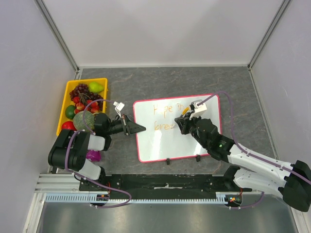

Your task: Write a sentence on the whiteboard

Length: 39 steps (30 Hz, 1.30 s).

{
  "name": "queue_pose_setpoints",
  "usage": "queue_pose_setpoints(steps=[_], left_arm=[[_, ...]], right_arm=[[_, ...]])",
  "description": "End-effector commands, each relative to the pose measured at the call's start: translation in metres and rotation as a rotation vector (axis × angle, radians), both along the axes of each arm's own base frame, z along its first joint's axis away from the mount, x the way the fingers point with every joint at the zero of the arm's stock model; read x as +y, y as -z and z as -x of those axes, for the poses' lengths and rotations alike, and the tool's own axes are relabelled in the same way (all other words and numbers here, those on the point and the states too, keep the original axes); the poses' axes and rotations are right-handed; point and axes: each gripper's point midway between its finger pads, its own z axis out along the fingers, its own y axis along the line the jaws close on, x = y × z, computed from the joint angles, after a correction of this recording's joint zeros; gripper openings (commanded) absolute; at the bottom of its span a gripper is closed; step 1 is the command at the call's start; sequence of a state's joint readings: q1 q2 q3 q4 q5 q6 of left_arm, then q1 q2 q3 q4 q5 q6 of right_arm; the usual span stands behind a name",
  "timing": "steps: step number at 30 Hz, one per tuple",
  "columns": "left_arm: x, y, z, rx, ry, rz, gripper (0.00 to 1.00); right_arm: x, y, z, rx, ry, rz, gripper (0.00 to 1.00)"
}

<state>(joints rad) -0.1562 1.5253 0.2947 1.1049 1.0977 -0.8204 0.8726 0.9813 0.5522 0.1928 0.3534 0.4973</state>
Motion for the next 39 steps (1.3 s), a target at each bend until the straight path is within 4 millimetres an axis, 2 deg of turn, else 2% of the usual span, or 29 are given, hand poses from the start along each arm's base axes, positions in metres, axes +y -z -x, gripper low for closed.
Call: queue_pose_setpoints(steps=[1, 8, 14, 31, 36, 39], left_arm=[[0.003, 0.016, -0.014, -0.089, -0.057, -0.072, 0.02], [0.004, 0.016, -0.014, -0.089, -0.059, -0.072, 0.02], [0.003, 0.016, -0.014, -0.089, -0.057, -0.072, 0.02], [0.004, 0.017, -0.015, -0.086, -0.059, -0.072, 0.02], [0.004, 0.017, -0.015, -0.089, -0.059, -0.072, 0.02], [0.004, 0.017, -0.015, -0.086, -0.059, -0.073, 0.02]], right_arm=[[-0.014, -0.003, -0.009, -0.018, 0.075, 0.044, 0.00], [-0.013, -0.023, -0.017, -0.055, 0.103, 0.012, 0.00], [-0.009, -0.029, -0.020, -0.061, 0.098, 0.007, 0.00], [-0.017, 0.021, 0.001, 0.036, 0.039, 0.092, 0.00], [-0.022, 0.027, 0.004, 0.047, 0.044, 0.101, 0.00], [-0.024, 0.020, 0.002, 0.031, 0.059, 0.092, 0.00]])
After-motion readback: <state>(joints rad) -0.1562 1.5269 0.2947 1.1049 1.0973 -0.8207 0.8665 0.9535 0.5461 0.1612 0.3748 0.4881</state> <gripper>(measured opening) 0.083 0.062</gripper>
